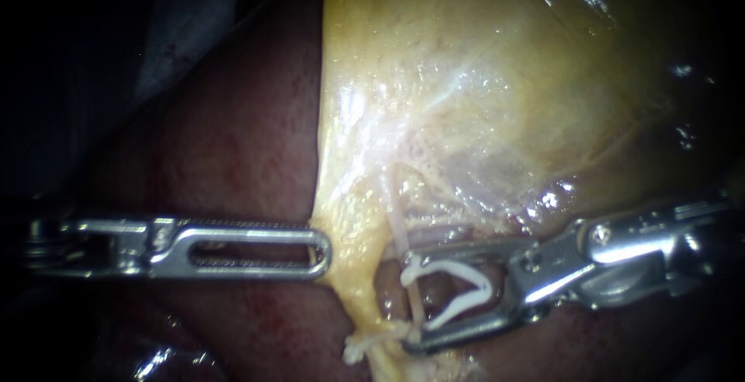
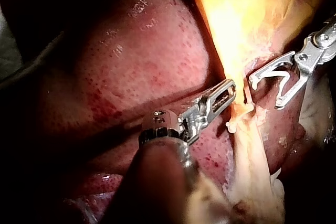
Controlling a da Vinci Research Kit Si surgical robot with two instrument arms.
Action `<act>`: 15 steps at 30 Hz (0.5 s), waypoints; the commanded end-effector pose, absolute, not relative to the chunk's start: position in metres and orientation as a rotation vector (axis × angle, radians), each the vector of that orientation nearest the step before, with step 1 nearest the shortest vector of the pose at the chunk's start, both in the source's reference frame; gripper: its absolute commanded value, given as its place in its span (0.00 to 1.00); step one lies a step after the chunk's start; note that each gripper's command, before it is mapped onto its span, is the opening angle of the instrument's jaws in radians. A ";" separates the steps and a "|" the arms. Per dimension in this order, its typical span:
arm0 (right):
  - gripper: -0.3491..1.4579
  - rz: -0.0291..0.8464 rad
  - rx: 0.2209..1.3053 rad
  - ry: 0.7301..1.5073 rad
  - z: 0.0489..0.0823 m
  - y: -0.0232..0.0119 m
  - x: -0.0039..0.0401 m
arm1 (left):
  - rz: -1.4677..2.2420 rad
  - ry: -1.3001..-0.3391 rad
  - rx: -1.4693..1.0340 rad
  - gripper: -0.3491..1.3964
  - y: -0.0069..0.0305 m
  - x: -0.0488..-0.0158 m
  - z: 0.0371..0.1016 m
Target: Clipping second clip left tube
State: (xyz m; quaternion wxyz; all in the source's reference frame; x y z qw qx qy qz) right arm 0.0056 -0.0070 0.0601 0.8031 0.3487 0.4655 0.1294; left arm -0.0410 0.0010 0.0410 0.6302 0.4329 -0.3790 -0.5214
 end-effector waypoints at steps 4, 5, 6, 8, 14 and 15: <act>0.50 0.271 0.767 0.992 0.0613 -0.0077 0.0061 | -1.194 -0.868 0.991 0.19 0.0009 -0.0410 0.0410; 0.50 0.271 0.771 0.991 0.0616 -0.0079 0.0062 | -1.194 -0.868 0.991 0.19 0.0009 -0.0410 0.0410; 0.50 0.270 0.775 0.990 0.0618 -0.0080 0.0062 | -1.194 -0.868 0.991 0.19 0.0009 -0.0410 0.0410; 0.49 0.264 0.780 0.989 0.0624 -0.0082 0.0064 | -1.194 -0.868 0.991 0.19 0.0009 -0.0410 0.0410; 0.49 0.258 0.785 0.987 0.0637 -0.0086 0.0074 | -1.195 -0.868 0.990 0.19 0.0009 -0.0411 0.0409; 0.49 0.256 0.787 0.987 0.0639 -0.0087 0.0075 | -1.195 -0.868 0.990 0.19 0.0009 -0.0411 0.0409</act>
